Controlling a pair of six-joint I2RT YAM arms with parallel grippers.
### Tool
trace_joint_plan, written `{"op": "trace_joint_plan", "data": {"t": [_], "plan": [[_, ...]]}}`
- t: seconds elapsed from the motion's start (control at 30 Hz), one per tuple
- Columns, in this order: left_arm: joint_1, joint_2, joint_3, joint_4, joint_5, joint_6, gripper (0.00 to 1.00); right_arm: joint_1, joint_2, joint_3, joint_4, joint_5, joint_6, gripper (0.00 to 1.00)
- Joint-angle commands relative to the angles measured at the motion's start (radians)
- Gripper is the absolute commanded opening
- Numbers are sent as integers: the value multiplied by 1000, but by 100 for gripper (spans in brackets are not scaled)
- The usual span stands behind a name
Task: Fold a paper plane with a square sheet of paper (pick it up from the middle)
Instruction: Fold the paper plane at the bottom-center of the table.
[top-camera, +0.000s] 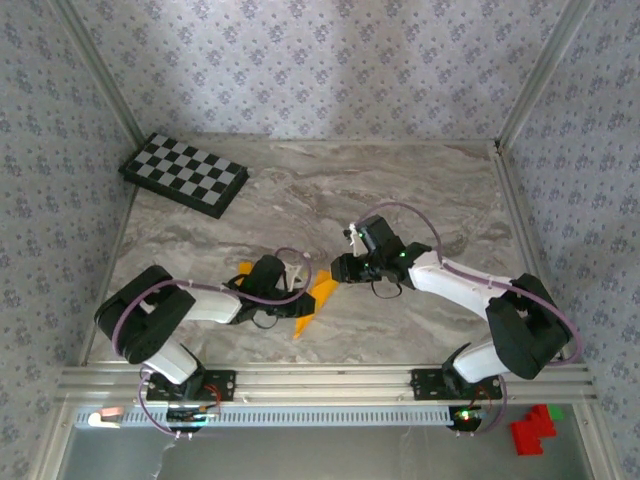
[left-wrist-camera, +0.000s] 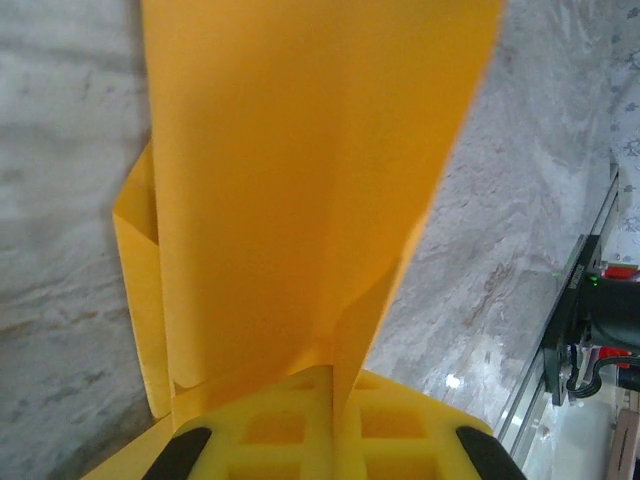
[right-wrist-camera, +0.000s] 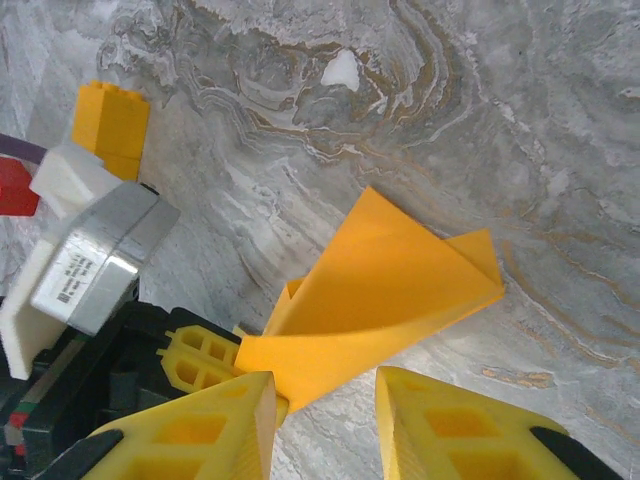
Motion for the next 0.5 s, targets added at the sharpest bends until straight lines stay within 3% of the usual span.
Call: {"op": "trace_joint_plan", "data": {"t": [0.0,0.47], "plan": [[7,17,-12,38,27,-12,0,12,12,37,-36,31,-36,33],[25,37,-25,38,26,-29,0,30,22,51,-56,58,-54,33]]}}
